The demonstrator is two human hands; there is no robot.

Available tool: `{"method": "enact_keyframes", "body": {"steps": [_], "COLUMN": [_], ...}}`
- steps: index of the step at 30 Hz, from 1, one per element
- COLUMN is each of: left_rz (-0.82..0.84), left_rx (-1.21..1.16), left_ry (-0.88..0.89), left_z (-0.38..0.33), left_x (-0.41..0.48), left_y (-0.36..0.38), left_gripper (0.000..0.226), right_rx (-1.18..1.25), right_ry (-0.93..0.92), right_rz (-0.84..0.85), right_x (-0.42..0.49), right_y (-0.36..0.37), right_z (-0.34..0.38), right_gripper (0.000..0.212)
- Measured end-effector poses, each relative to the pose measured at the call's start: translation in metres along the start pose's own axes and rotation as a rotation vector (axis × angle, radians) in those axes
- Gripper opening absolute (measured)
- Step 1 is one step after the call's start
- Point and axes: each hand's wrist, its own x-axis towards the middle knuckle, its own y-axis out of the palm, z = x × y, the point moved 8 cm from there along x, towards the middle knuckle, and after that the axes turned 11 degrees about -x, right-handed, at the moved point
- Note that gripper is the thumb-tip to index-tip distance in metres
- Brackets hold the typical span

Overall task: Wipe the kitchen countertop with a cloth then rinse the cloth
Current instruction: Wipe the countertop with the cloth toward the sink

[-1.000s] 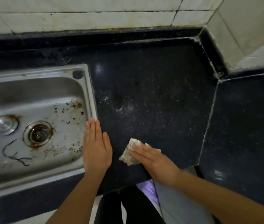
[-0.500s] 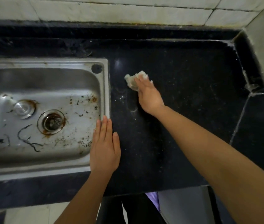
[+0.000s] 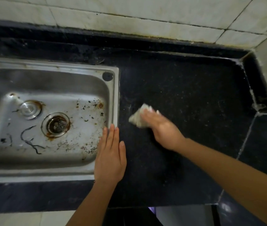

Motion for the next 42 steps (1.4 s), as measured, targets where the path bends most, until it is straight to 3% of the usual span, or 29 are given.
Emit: {"method": "enact_keyframes", "body": {"steps": [4,7,13,20,22,26,29,33,36,38,40,42], "left_rz": [-0.002,-0.006,-0.031,-0.066,-0.067,-0.077,-0.107,-0.178,-0.161,-0.099,-0.016,0.059], "left_rx": [0.004,-0.002,-0.123,-0.257,-0.255,-0.273,-0.309,-0.425,-0.425,-0.335,-0.207,-0.082], "left_ry": [0.004,0.007,-0.014,-0.042,-0.044,-0.053,-0.046,-0.025,-0.001,0.047,0.077,0.101], "left_z": [0.000,0.000,0.001,0.002,0.004,0.004,0.003,0.004,0.005,0.001,-0.001,-0.001], "left_x": [0.000,0.000,-0.002,-0.007,-0.007,-0.008,-0.010,-0.012,-0.015,-0.016,-0.019,-0.026], "left_y": [0.001,0.001,-0.004,-0.009,-0.009,-0.009,-0.013,-0.022,-0.022,-0.018,-0.013,-0.008], "left_gripper": [0.054,0.055,0.062,0.071,0.072,0.073,0.068,0.060,0.059,0.059,0.059,0.061], "right_rx": [-0.018,0.040,0.112,0.136,0.099,-0.034,0.033,0.233,0.139,0.091,0.041,0.041], "right_ry": [0.303,0.336,0.035,-0.400,-0.349,0.080,0.250,0.079,-0.100,-0.204,-0.179,0.059], "right_rz": [0.005,0.014,-0.027,0.228,0.181,0.082,-0.014,-0.012,-0.068,0.004,0.015,-0.027], "right_x": [0.102,0.132,0.029,-0.056,-0.031,0.039,0.037,-0.045,-0.112,-0.137,-0.148,-0.159], "right_y": [-0.005,-0.002,0.007,0.017,0.009,0.005,0.011,0.027,0.032,0.035,0.029,0.019], "right_z": [-0.020,0.001,0.064,0.094,0.073,0.030,0.043,0.106,0.136,0.134,0.105,0.057], "right_gripper": [0.061,0.063,0.061,0.065,0.068,0.061,0.062,0.061,0.065,0.064,0.070,0.071]}}
